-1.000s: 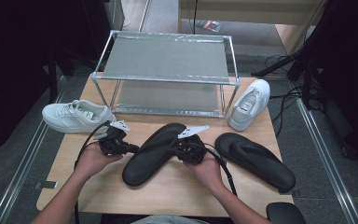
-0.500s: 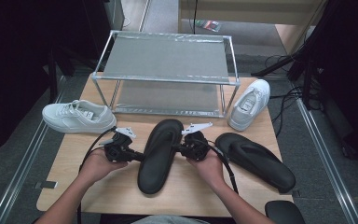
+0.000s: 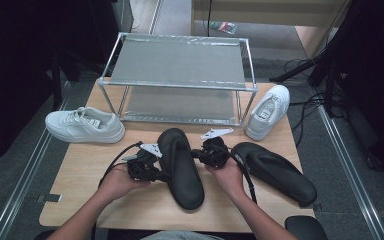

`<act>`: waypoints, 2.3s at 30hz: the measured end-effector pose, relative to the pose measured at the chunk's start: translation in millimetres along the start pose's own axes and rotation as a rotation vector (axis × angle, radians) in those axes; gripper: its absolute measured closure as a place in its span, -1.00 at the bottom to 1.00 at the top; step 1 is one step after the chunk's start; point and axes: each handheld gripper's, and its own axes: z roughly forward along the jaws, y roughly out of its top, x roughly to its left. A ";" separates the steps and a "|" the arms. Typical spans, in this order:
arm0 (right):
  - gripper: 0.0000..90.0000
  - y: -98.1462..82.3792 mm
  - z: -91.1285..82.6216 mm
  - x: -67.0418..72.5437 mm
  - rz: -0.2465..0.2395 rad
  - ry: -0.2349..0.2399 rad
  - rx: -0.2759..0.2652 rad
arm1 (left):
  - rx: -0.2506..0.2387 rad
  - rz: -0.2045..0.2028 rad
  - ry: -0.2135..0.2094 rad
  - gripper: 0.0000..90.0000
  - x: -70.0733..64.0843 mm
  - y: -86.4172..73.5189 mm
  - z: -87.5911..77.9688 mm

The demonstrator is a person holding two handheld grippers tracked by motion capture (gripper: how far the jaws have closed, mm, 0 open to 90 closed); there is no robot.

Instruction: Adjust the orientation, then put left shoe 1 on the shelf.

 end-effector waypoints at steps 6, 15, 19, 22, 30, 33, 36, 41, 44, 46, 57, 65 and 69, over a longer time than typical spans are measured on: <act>0.94 0.0 -6.2 -3.8 0.002 0.009 -0.011 | -0.032 -0.006 -0.007 0.88 3.8 -0.2 -8.7; 0.43 -3.6 -35.6 -7.3 -0.057 0.060 -0.128 | -0.100 -0.024 0.036 0.30 10.7 0.9 -28.4; 0.32 -8.4 -42.3 -7.5 -0.044 0.060 -0.134 | -0.125 -0.032 0.047 0.12 12.7 3.3 -31.0; 0.21 -11.9 -43.2 -3.7 -0.025 0.053 -0.132 | -0.152 -0.028 0.059 -0.01 14.6 5.8 -35.5; 0.19 -24.4 -29.7 16.2 0.010 0.011 -0.106 | -0.207 -0.049 0.096 -0.14 27.1 10.0 -51.4; 0.19 -26.9 -20.2 18.2 0.023 -0.014 -0.091 | -0.221 -0.056 0.102 -0.15 30.9 10.6 -56.4; 0.19 -26.8 -13.4 18.9 0.049 -0.033 -0.090 | -0.227 -0.061 0.105 -0.15 33.5 11.1 -59.1; 0.23 -26.1 -7.2 20.1 0.048 -0.077 -0.079 | -0.197 -0.073 0.105 -0.13 37.8 15.3 -59.8; 0.25 -25.8 -2.9 18.9 0.053 -0.090 -0.077 | -0.203 -0.072 0.105 -0.13 37.3 18.0 -60.3; 0.29 -25.0 0.5 17.2 0.057 -0.097 -0.079 | -0.199 -0.064 0.110 -0.13 37.0 19.6 -60.4; 0.60 -18.6 10.1 17.4 0.080 -0.107 -0.060 | -0.232 -0.055 0.101 -0.13 35.1 21.7 -66.7; 0.81 -16.0 5.3 6.2 0.128 -0.111 -0.068 | -0.239 -0.059 0.129 -0.14 36.9 15.8 -71.2; 0.82 -13.1 1.5 5.9 0.131 -0.106 -0.067 | -0.245 -0.057 0.128 -0.14 37.9 14.2 -72.6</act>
